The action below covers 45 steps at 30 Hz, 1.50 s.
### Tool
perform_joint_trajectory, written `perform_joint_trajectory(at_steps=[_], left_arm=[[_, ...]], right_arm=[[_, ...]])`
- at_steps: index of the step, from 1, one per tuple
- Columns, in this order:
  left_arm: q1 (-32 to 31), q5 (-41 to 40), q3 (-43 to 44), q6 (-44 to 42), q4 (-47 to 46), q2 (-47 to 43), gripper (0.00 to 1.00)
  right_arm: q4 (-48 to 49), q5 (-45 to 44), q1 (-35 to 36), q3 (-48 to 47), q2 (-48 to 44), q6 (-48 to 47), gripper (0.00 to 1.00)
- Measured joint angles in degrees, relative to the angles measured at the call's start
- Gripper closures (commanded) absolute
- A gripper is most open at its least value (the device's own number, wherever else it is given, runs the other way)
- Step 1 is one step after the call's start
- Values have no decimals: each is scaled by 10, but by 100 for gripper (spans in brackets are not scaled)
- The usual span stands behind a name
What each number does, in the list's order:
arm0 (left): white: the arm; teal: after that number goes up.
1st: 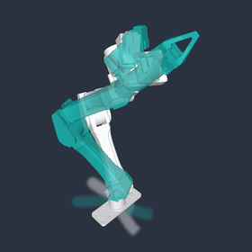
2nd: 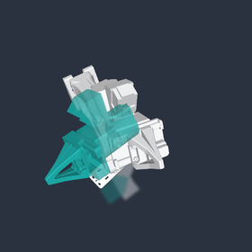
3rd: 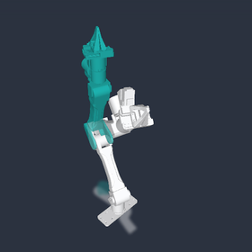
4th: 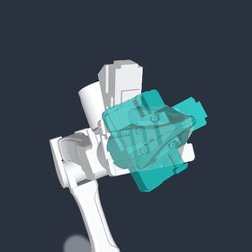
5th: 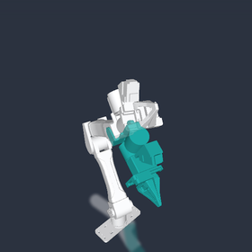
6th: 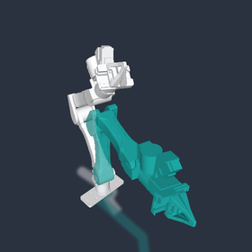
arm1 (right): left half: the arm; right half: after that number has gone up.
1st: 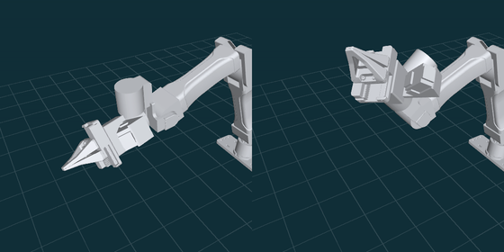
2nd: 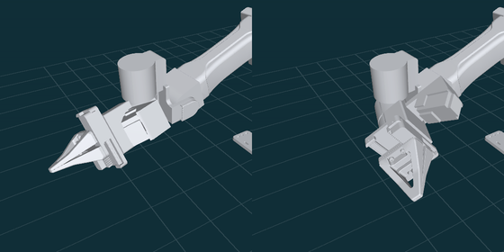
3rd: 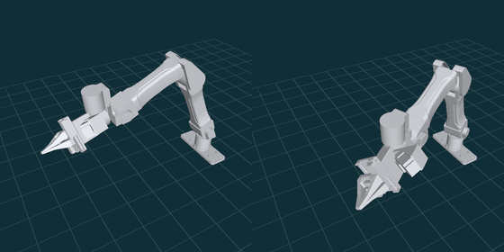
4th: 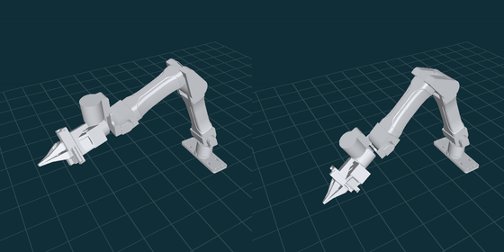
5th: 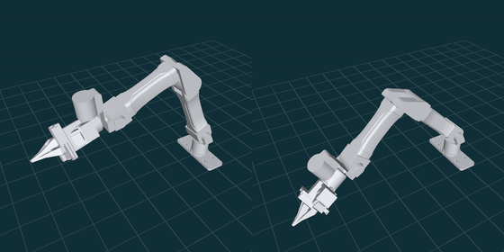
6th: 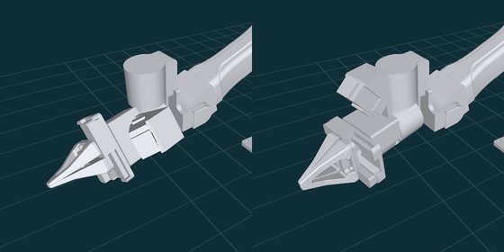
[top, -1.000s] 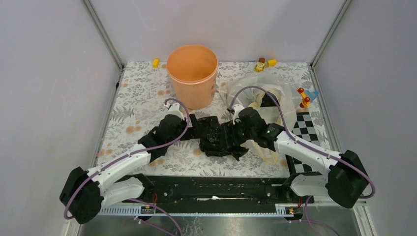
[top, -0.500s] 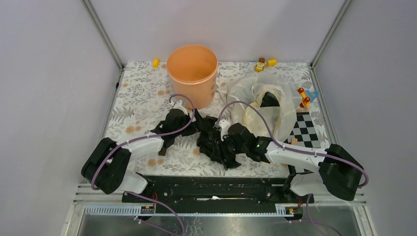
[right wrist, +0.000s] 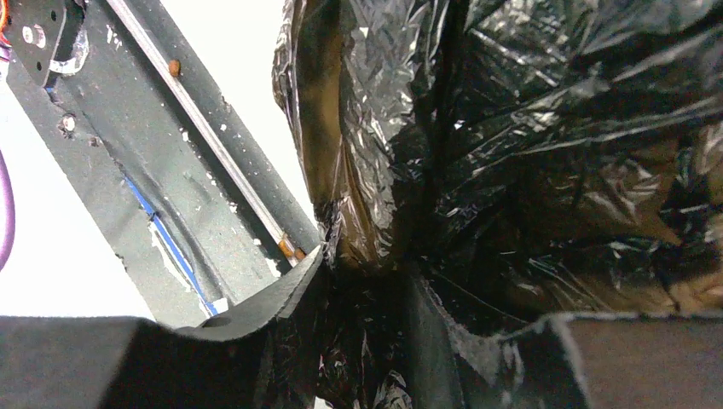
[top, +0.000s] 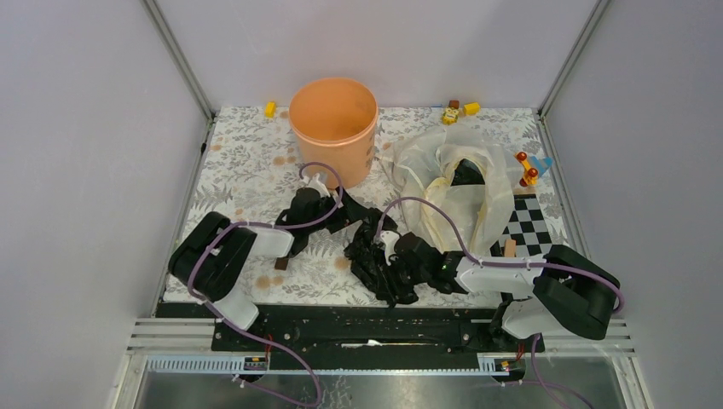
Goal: Put the trash bags into the trash bin
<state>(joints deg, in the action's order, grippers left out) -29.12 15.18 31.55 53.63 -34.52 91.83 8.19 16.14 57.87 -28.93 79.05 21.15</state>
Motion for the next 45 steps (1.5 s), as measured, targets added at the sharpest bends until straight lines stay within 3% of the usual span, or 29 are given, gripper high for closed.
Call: perform_joint_trajectory(at_steps=[4, 6, 9, 11, 16, 18, 27, 32, 37, 39, 41, 45], left_arm=[[0, 45, 5, 21, -44, 34, 37], [0, 61, 5, 28, -57, 36, 57], [0, 76, 6, 33, -75, 33, 98], [1, 83, 6, 23, -72, 24, 100], [12, 84, 7, -13, -13, -59, 100], [17, 81, 9, -36, 22, -106, 100], [27, 102, 38, -128, 192, -252, 100], [25, 139, 17, -134, 216, -299, 100], [17, 162, 0, -137, 231, -308, 100], [14, 165, -3, -137, 242, -315, 100], [13, 167, -3, -138, 246, -321, 100], [13, 165, -3, -140, 252, -337, 100]], right_arm=[[5, 0, 1, 0, 0, -2, 64], [5, 0, 1, 0, 0, -4, 64], [3, -1, 1, -2, 0, -7, 64], [1, -2, 1, -5, 0, -10, 63], [-24, -34, 2, -12, -27, -14, 44], [-41, -66, 3, -12, -62, -16, 34], [-113, -238, 3, -12, -245, -24, 9], [-133, -307, 3, -17, -329, -31, 6], [-138, -329, -4, -63, -283, -38, 4], [-118, -309, -12, -71, -240, -41, 6], [-99, -272, -22, -71, -198, -43, 17], [-62, -187, -53, -71, -126, -42, 71]])
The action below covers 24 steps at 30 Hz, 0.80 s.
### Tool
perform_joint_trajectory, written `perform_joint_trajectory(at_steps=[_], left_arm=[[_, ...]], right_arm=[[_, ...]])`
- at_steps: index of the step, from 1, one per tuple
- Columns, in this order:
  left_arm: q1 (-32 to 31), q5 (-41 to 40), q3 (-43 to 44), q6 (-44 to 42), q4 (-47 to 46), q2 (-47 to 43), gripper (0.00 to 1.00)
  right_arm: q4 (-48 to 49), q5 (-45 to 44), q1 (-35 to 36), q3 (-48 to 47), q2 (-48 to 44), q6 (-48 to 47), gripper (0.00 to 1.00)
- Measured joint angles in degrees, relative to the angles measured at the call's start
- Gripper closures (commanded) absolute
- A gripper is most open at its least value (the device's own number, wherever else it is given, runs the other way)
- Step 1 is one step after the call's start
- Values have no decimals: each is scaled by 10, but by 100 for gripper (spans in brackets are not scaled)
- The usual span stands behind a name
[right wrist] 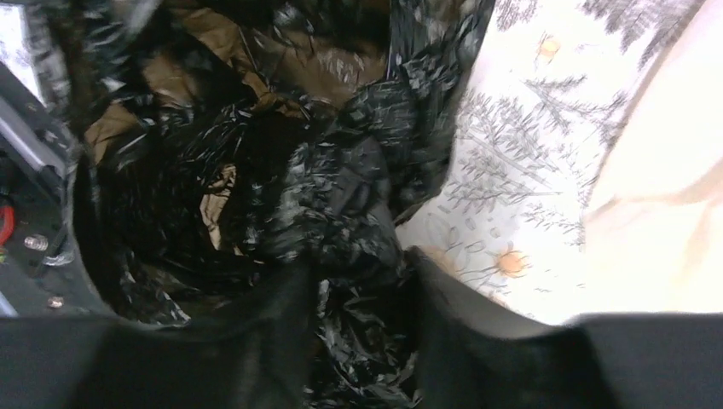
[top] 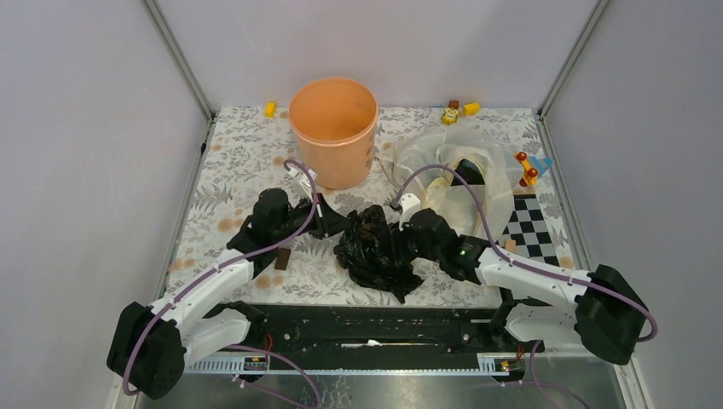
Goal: Put the trash bags into the trash bin
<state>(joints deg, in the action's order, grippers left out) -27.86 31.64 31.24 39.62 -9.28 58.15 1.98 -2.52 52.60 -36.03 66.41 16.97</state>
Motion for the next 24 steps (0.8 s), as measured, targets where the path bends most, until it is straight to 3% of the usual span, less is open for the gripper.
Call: perform_joint_trajectory(at_steps=[1, 2, 5, 14, 18, 21, 23, 24], left_arm=[[0, -3, 0, -2, 3, -4, 100], [0, -7, 0, -4, 9, -9, 100], [0, -37, 0, -13, 41, -28, 100], [0, -213, -9, -37, 114, -74, 100], [0, -274, -39, -36, 131, -74, 100], [0, -311, -47, -36, 147, -74, 100], [0, -335, -47, -35, 153, -74, 100], [0, -348, -47, -33, 158, -76, 100]], right_arm=[[4, 14, -6, 0, 10, 5, 81], [5, 20, -10, 0, 16, 10, 85], [-9, -5, -15, -4, 14, 17, 87], [-155, -358, -26, -56, -58, 30, 87], [-209, -485, -27, -66, -69, 42, 78], [-236, -529, -27, -70, -69, 47, 61], [-247, -536, -27, -72, -69, 45, 40], [-249, -534, -27, -72, -69, 44, 34]])
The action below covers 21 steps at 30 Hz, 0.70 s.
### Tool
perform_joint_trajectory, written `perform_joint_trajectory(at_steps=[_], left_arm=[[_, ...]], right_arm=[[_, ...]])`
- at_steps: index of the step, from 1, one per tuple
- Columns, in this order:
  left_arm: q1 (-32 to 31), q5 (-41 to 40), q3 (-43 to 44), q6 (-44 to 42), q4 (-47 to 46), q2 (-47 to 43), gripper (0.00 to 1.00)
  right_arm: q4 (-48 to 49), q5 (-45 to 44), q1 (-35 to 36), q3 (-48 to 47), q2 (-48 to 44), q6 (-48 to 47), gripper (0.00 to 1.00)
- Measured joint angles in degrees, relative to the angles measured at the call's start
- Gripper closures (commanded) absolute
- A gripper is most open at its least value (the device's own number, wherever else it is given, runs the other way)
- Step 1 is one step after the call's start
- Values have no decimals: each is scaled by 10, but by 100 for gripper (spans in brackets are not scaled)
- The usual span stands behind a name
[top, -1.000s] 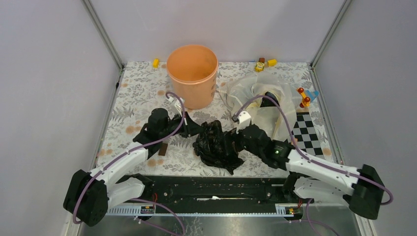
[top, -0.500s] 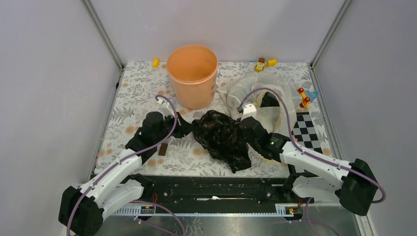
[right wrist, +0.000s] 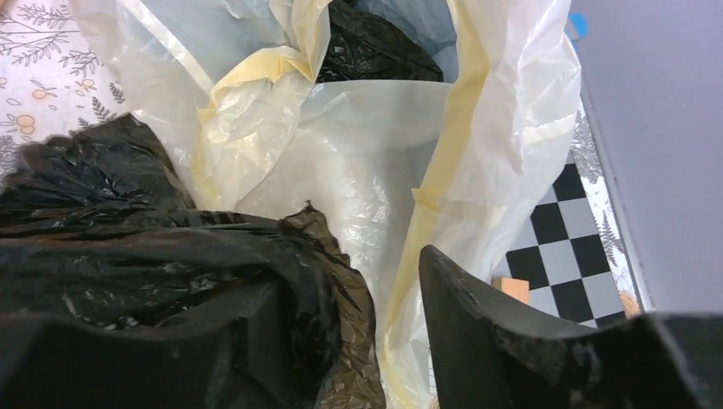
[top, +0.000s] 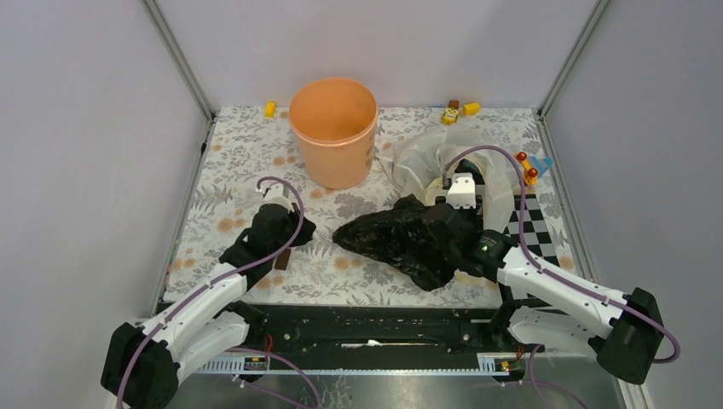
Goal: Put the trash bags into the trash bin
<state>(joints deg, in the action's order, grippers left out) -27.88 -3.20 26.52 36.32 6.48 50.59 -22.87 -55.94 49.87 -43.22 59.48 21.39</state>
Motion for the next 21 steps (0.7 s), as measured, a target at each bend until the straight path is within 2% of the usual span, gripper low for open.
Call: perform_joint_trajectory(at_steps=[3, 4, 6, 8, 9, 11, 15, 18, 21], left_arm=[[0, -16, -5, 3, 2, -18, 99], [0, -14, -9, 3, -4, -27, 94], [0, 3, -17, 3, -21, -41, 76], [0, 43, -23, 1, -49, -40, 49], [0, 62, -24, -4, -60, -35, 39], [0, 102, -24, -7, -92, -12, 23], [-10, 147, -25, -7, -156, 54, 8], [-37, 144, -21, -13, -187, 113, 5], [-76, 113, 2, -27, -175, 171, 5]], right_arm=[[1, 25, 0, 0, -2, -15, 23], [5, 48, 0, 0, -4, -26, 21], [15, 90, 0, 0, -8, -42, 18], [30, 139, 0, 0, -9, -58, 18], [35, 160, 0, 0, -8, -63, 18], [41, 187, 0, -1, -2, -70, 24], [43, 214, 0, -10, 24, -71, 32], [44, 216, 0, -10, 40, -64, 40], [44, 217, 0, -10, 48, -57, 44]])
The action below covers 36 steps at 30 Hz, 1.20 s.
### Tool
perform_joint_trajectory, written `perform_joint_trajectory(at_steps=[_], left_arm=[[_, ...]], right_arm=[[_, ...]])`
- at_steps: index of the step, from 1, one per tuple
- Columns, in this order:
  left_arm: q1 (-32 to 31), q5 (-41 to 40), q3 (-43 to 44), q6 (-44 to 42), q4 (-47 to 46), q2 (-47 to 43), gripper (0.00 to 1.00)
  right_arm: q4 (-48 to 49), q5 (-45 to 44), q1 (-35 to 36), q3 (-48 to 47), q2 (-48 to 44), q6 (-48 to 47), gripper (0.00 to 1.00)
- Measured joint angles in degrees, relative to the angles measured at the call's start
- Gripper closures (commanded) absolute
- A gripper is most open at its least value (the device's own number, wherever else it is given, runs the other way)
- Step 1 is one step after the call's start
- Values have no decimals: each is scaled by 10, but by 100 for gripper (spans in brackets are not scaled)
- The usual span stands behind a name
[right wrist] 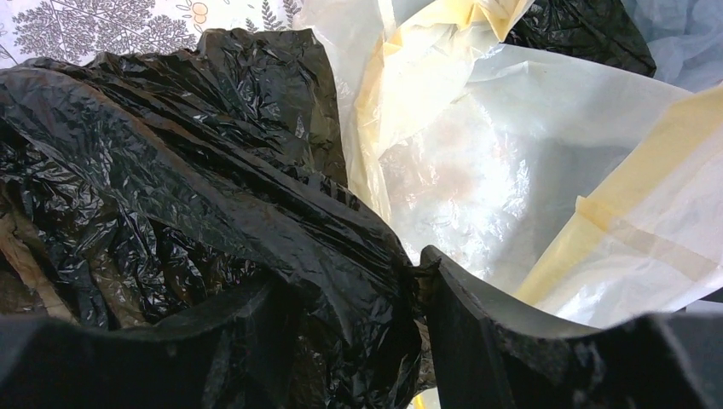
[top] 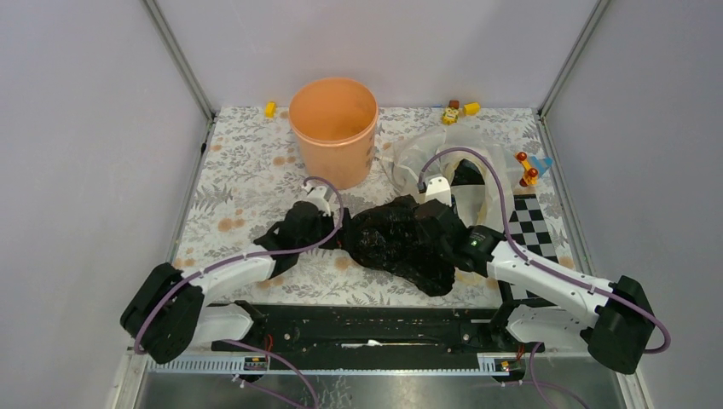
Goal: Put the trash bags into the trash bin
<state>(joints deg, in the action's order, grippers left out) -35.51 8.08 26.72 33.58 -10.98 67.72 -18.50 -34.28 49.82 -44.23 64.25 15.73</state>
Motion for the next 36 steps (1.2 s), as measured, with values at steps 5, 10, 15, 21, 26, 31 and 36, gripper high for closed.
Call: perform_joint_trajectory(at_steps=[5, 10, 15, 21, 26, 31, 36], left_arm=[[-20, -79, 27, -7, 27, 29, 19], [-20, -108, 23, -4, 36, 28, 31], [-20, -129, 12, 7, 47, 33, 45], [-20, -128, 15, 18, 36, 90, 55], [-18, -125, 31, 34, 19, 141, 98], [-4, -129, 36, 38, 15, 146, 100], [18, -139, 36, 38, 25, 109, 100]], right_arm=[[0, 0, -1, -3, 0, 7, 47], [6, 0, -11, -6, 0, 9, 49], [11, 8, -15, -6, 2, 11, 45], [12, 55, -16, -6, 7, 12, 38], [13, 144, -17, -5, 7, 12, 27], [34, 334, -18, 28, -20, 12, 23], [36, 434, -18, 49, -63, 23, 27]])
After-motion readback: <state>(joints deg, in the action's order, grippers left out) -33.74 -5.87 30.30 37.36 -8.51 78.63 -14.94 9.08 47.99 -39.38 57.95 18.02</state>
